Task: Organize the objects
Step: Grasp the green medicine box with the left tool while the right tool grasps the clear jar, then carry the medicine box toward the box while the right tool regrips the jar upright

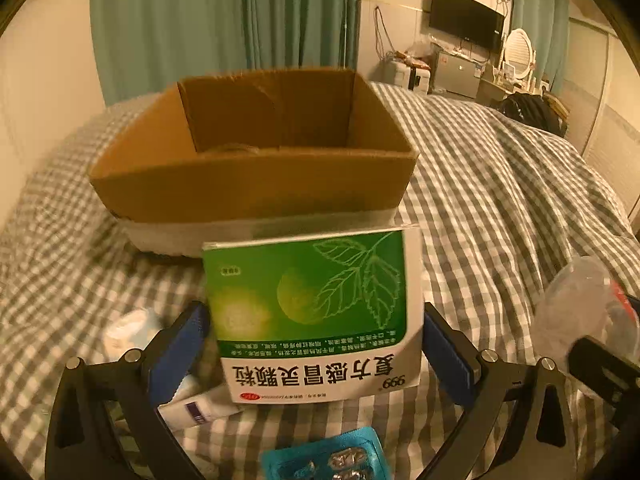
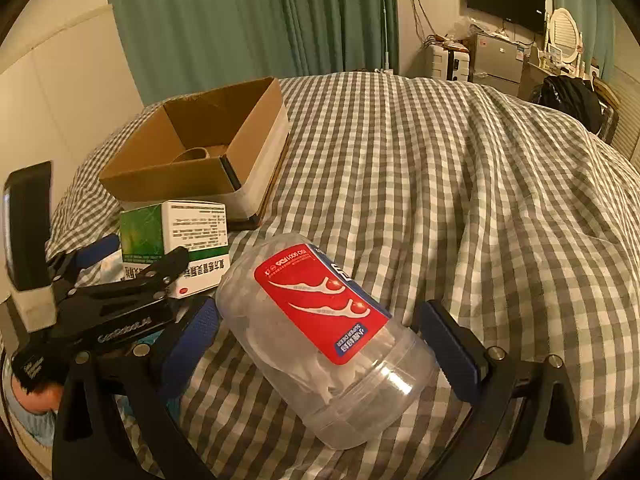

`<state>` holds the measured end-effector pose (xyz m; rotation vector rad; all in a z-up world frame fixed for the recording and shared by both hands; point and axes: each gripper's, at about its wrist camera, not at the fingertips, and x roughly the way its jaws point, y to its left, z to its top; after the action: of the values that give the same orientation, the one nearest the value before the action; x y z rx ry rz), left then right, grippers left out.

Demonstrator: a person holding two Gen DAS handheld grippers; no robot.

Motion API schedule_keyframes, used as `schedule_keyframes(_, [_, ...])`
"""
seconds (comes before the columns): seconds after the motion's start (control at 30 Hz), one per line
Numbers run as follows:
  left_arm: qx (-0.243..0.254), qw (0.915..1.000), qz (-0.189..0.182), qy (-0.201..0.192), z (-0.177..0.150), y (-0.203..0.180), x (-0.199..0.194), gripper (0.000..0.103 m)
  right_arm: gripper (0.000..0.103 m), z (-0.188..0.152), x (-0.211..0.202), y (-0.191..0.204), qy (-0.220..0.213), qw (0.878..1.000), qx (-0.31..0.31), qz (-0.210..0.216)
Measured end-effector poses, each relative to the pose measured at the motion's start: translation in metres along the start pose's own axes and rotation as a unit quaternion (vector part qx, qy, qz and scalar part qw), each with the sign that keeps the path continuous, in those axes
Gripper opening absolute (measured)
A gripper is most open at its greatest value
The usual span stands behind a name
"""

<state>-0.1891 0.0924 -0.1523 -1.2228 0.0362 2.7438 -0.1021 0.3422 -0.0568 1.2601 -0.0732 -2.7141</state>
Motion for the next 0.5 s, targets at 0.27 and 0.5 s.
schedule_keyframes(0.27, [0.005, 0.9998, -0.018, 0.001, -0.008, -0.003, -0.021, 0.093, 0.101, -0.002, -0.01, 0.008, -0.007, 1.0, -0.01, -0.001])
schedule_keyframes(0.5, [0.012, 0.9991, -0.019, -0.035, -0.002, 0.005, -0.092, 0.093, 0.101, 0.001, -0.047, 0.028, -0.038, 0.999, -0.035, 0.002])
